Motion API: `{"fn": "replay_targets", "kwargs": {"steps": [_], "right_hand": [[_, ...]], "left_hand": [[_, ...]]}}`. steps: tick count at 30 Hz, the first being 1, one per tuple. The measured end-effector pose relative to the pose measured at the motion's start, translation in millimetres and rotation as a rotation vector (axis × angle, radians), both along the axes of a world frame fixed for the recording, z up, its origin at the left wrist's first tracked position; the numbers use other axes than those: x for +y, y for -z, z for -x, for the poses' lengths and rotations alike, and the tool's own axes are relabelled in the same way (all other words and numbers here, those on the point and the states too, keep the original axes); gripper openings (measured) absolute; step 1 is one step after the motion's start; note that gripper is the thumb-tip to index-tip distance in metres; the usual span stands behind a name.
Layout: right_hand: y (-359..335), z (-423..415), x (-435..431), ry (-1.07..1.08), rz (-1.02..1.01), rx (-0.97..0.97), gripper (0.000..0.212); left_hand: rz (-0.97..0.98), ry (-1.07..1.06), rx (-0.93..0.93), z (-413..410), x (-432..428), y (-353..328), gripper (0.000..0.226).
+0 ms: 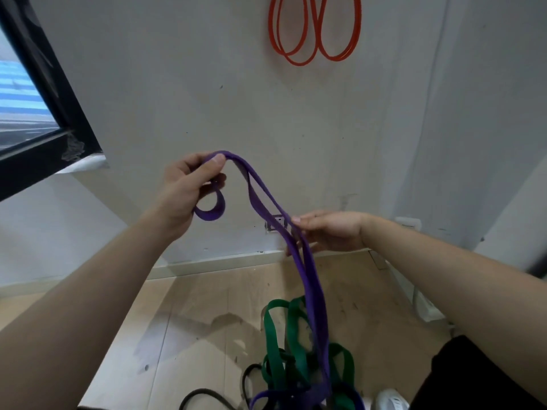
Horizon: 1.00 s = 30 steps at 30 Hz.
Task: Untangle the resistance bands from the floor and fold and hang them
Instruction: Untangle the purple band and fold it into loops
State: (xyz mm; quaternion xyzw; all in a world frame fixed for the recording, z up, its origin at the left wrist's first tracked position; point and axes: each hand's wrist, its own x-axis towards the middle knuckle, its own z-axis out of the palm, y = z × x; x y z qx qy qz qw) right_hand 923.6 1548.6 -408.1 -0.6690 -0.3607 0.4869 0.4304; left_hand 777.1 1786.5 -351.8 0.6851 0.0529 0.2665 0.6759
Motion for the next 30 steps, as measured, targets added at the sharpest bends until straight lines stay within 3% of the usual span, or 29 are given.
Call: {"fn": "replay_targets", "kwargs": {"steps": [5,9,12,17,21,26,30], "right_hand": [[-16,-1,-3,0.267,-0.164,0.039,0.025],[-28,-7,-3,0.407,-0.262,0.022,0.020],[-46,-9,0,0.471,-0.371,0.017,0.019],[-82,-4,5,0.476,-0.486,-0.014,0.020],[-95,-1,12,0.411,-0.454,-0.122,0.020],[-96,2,20,0.385,-0.421,-0.158,0.018],[-78,-1,18,0.335,-0.369,-0.151,0.023]], "left_hand": [[-0.012,-0.040,0.157,2,22,19,0.015],[-0.165,0.108,0.283,8,37,29,0.061],[-0.354,0.205,0.399,10,37,31,0.058],[-0.404,0.240,0.459,4,14,24,0.077],[-0.305,0.251,0.299,-6,-17,4,0.045],[-0.176,0.188,0.146,-28,-44,-17,0.029],[-0.196,0.140,0.102,-37,-48,-10,0.014]]}}
